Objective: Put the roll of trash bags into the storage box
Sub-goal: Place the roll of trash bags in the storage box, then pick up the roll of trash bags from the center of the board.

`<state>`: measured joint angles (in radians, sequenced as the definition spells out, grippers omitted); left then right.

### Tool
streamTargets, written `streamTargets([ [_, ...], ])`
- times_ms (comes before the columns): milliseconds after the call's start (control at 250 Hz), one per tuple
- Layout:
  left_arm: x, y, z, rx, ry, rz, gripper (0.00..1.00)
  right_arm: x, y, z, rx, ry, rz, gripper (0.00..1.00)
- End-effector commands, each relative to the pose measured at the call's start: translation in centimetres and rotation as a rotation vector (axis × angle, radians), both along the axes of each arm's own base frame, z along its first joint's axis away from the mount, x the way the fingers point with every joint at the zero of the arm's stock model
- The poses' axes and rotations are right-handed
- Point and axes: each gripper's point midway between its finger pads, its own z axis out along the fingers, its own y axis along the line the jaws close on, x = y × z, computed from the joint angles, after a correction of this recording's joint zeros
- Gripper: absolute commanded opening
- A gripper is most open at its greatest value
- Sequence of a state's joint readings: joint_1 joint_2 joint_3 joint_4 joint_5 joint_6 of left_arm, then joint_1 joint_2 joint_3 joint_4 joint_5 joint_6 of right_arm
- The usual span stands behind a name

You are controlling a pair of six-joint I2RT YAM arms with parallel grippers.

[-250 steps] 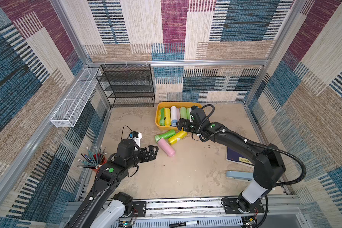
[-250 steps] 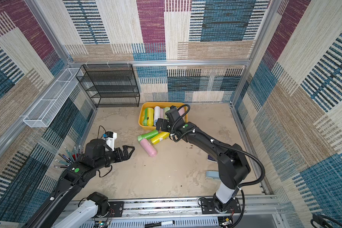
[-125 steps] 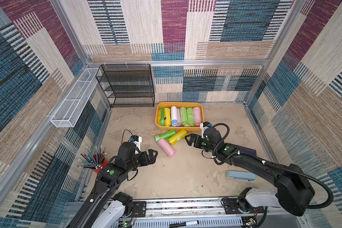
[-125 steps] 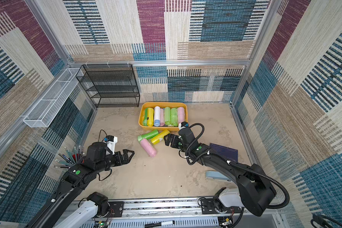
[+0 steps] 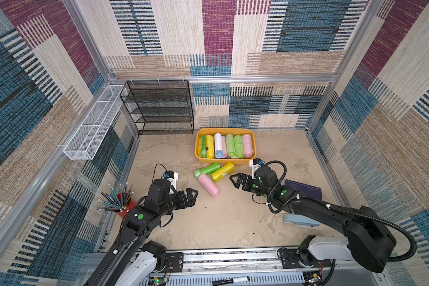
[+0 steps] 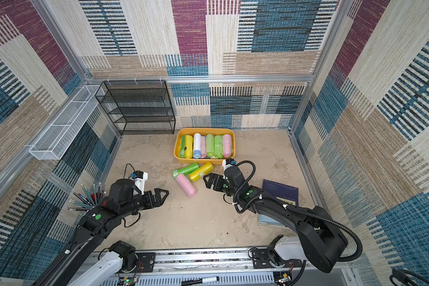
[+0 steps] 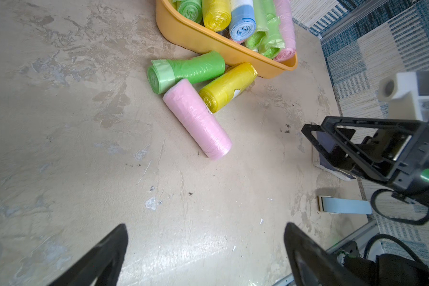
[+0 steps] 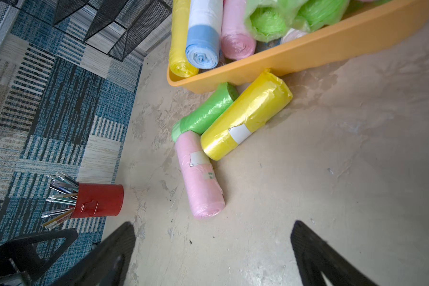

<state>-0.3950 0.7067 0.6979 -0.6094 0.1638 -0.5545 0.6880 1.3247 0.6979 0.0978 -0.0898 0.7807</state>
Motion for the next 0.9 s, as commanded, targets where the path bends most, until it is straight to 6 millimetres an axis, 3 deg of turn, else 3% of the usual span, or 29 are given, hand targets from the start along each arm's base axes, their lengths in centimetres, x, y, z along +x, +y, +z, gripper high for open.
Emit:
streamTargets([
  [0,0.0,-0.1,0.1,0.006,-0.015,-0.015,0.99,0.3,1.6,1.3,0.057,-0.034,0.034,0.95],
  [360,-0.1,-0.2,0.0,-0.001,-0.012,-0.017,0.98,0.6,4.4,0.0,0.064,-0.006,0.093,0.77],
  [644,-0.2,-0.2,-0.7,-0.012,0.008,-0.009,0.98,0.8,6.6,-1.6,0.056,0.028,0.143,0.68],
  [896,-0.2,-0.6,-0.9,-0.032,0.016,-0.015,0.99,0.8,8.2,-3.4,0.032,0.055,0.168,0.65],
])
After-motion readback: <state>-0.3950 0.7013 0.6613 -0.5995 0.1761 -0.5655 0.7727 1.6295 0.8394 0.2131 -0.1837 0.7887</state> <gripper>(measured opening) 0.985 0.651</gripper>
